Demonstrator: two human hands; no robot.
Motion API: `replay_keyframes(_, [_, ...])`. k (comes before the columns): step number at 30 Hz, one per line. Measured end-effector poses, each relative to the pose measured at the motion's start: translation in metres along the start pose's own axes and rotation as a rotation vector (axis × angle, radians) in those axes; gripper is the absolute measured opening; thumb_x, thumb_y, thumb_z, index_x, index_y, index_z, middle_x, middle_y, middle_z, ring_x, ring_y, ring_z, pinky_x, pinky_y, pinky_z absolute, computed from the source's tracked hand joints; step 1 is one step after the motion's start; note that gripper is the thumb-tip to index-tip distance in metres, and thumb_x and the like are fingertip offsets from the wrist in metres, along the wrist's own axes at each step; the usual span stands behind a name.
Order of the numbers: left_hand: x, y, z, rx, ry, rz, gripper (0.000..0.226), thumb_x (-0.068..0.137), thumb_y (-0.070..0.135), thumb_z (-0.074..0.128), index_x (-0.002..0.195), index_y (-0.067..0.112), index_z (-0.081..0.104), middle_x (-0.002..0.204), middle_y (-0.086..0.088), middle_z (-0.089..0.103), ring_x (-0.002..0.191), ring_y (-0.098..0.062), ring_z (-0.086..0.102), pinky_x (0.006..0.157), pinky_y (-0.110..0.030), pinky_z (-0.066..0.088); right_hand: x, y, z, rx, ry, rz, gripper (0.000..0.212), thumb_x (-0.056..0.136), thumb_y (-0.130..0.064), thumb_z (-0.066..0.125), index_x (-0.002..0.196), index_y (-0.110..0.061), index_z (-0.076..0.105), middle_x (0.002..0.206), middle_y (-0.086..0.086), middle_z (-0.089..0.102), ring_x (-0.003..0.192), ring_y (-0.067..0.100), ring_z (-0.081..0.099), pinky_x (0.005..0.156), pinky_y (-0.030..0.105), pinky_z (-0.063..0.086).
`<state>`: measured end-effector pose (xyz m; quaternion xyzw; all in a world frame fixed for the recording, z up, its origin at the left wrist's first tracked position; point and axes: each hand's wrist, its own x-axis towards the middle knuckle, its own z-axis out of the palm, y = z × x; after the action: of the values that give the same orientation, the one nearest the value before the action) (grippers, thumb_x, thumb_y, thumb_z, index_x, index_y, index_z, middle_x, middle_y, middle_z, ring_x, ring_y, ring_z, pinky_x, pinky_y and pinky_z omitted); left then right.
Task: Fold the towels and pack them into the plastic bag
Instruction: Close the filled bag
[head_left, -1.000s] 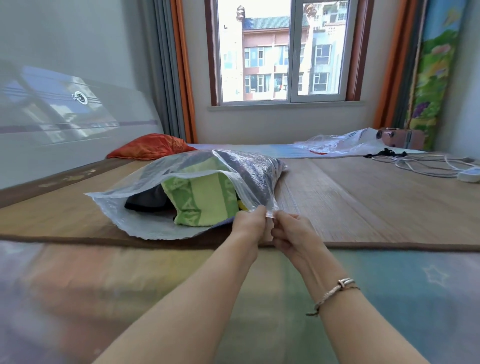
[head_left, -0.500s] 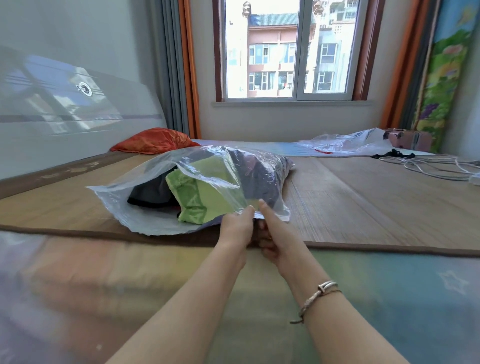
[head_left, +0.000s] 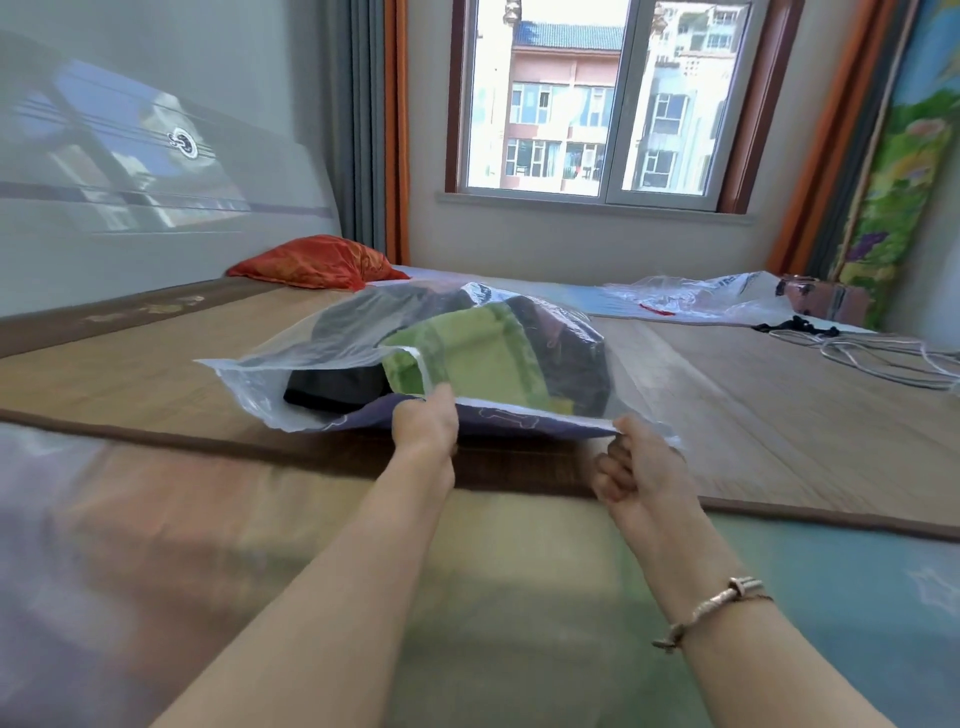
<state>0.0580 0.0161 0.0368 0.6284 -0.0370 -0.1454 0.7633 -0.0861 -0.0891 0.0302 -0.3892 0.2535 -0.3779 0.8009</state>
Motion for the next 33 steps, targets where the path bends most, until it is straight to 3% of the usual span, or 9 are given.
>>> replay_keyframes(4, [-0.008,-0.007,-0.004,0.055,-0.039,0.067,0.029,0.091,0.014,0.045,0.064,0.014,0.037,0.06,-0.001,0.033,0.05,-0.016,0.026,0.048,-0.027,0.022,-0.015,0.011,0.014,-0.23,-0.096,0.143,0.051,0.085,-0.062,0.054,0.06,-0.021,0.037,0.047,-0.006,0.028,0.032,0.006,0.017,0.034,0.011,0.011])
replay_keyframes(6, [-0.012,-0.01,-0.004,0.085,-0.064,0.113,0.031,0.092,0.014,0.046,0.062,0.015,0.036,0.059,0.0,0.032,0.051,-0.017,0.024,0.049,-0.029,0.021,-0.016,0.017,0.026,-0.33,-0.165,0.2,0.055,0.079,-0.07,0.055,0.061,-0.02,0.041,0.047,-0.006,0.03,0.033,0.007,0.018,0.033,0.012,0.012])
replay_keyframes(15, [-0.024,-0.009,0.004,0.144,-0.117,0.127,0.035,0.093,0.017,0.048,0.059,0.011,0.045,0.058,-0.004,0.044,0.052,-0.019,0.038,0.057,-0.029,0.032,-0.007,0.05,0.071,-0.229,-0.219,0.16,0.035,0.092,-0.015,0.049,0.059,-0.017,0.037,0.036,-0.009,0.026,0.026,0.004,0.018,0.027,0.016,0.013])
replay_keyframes(20, [-0.001,0.009,-0.023,-0.012,0.034,0.074,0.027,0.093,0.015,0.047,0.067,0.012,0.041,0.06,-0.003,0.039,0.046,-0.016,0.032,0.044,-0.023,0.025,-0.002,0.04,0.063,-0.04,-0.196,0.208,0.035,0.091,-0.007,0.041,0.058,-0.017,0.031,0.036,-0.008,0.018,0.025,0.005,0.014,0.028,0.015,0.01])
replay_keyframes(26, [0.01,0.018,-0.06,-0.006,0.144,0.065,0.012,0.091,0.018,0.048,0.086,0.007,0.048,0.061,-0.003,0.039,0.045,-0.017,0.032,0.045,-0.022,0.025,-0.003,0.039,0.056,0.041,-0.066,0.091,0.033,0.09,-0.009,0.045,0.062,-0.019,0.03,0.034,-0.009,0.02,0.026,0.005,0.015,0.031,0.012,0.011])
replay_keyframes(29, [0.003,0.014,-0.067,0.033,0.143,0.128,0.033,0.092,0.018,0.049,0.103,-0.011,0.06,0.065,-0.005,0.051,0.053,-0.024,0.044,0.056,-0.031,0.037,-0.014,0.051,0.065,-0.128,-0.069,0.097,0.035,0.092,-0.034,0.054,0.066,-0.02,0.035,0.038,-0.009,0.026,0.028,0.005,0.017,0.032,0.012,0.013])
replay_keyframes(31, [-0.006,0.013,-0.067,0.027,0.137,0.162,0.042,0.093,0.016,0.049,0.115,-0.02,0.053,0.091,-0.021,0.068,0.079,-0.043,0.061,0.07,-0.047,0.045,-0.023,0.059,0.078,-0.268,-0.159,0.193,0.047,0.087,-0.056,0.057,0.063,-0.018,0.042,0.044,-0.007,0.028,0.03,0.006,0.017,0.033,0.012,0.013])
replay_keyframes(32, [-0.009,0.012,-0.066,0.026,0.131,0.17,0.043,0.093,0.016,0.049,0.116,-0.021,0.052,0.1,-0.027,0.067,0.113,-0.05,0.049,0.073,-0.049,0.045,-0.026,0.063,0.086,-0.343,-0.204,0.205,0.049,0.085,-0.059,0.058,0.062,-0.018,0.044,0.045,-0.007,0.028,0.032,0.007,0.018,0.035,0.014,0.012])
replay_keyframes(33, [-0.013,0.012,-0.064,0.044,0.116,0.18,0.043,0.094,0.017,0.048,0.113,-0.021,0.054,0.099,-0.027,0.065,0.082,-0.021,0.047,0.072,-0.047,0.043,-0.029,0.068,0.094,-0.4,-0.24,0.2,0.049,0.084,-0.058,0.06,0.061,-0.017,0.046,0.045,-0.007,0.029,0.033,0.007,0.019,0.035,0.016,0.013])
